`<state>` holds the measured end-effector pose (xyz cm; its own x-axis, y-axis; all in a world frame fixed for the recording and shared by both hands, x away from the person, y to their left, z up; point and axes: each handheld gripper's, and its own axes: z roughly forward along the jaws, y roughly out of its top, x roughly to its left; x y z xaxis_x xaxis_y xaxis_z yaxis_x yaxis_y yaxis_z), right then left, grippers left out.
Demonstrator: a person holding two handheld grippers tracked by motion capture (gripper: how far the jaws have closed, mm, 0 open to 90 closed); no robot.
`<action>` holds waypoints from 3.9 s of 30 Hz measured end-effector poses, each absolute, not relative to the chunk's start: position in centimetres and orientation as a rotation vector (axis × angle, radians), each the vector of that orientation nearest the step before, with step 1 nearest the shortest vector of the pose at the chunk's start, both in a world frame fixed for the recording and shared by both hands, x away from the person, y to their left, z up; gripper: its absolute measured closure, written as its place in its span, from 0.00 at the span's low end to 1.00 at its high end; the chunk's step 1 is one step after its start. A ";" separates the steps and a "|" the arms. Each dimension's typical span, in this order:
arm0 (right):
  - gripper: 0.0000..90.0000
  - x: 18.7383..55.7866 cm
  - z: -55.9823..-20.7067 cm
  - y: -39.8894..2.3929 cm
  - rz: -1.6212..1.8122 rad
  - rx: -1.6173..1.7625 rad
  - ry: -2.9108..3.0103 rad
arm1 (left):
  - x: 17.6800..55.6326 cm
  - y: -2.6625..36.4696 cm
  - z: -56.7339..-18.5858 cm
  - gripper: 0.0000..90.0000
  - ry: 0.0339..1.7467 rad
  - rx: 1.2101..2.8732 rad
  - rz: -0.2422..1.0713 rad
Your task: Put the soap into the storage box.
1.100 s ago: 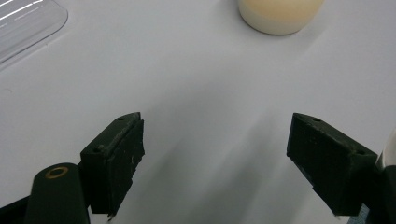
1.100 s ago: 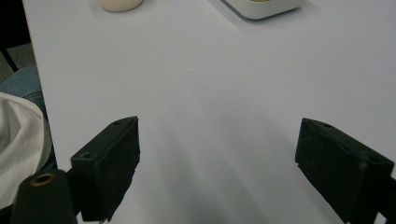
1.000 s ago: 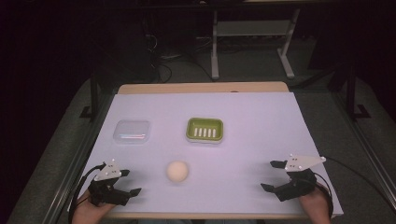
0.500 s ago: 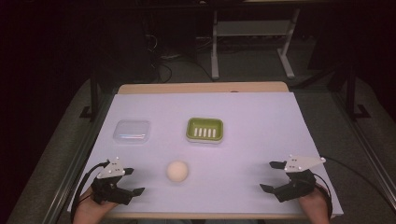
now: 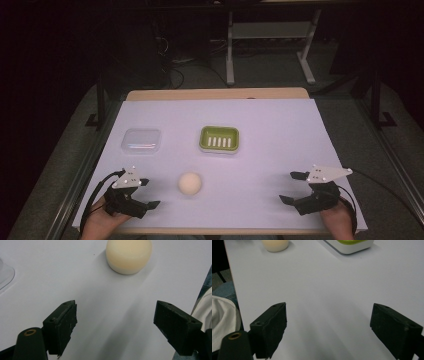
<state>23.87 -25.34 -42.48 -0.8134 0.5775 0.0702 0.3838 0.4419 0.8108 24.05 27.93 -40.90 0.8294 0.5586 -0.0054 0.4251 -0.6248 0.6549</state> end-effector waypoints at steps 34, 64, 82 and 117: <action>0.15 23.6 -42.6 -24.9 1.334 0.772 2.507 | 26.3 22.8 -39.8 0.20 0.572 2.442 0.226; 0.15 23.6 -42.7 -24.7 1.345 0.750 2.517 | 28.0 19.7 -40.1 0.20 0.518 2.516 0.200; 0.15 23.6 -42.7 -24.6 1.347 0.742 2.523 | 28.8 18.6 -40.7 0.20 0.502 2.555 0.200; 0.15 23.6 -42.7 -24.4 1.349 0.730 2.523 | 30.1 16.9 -42.0 0.20 0.488 2.634 0.158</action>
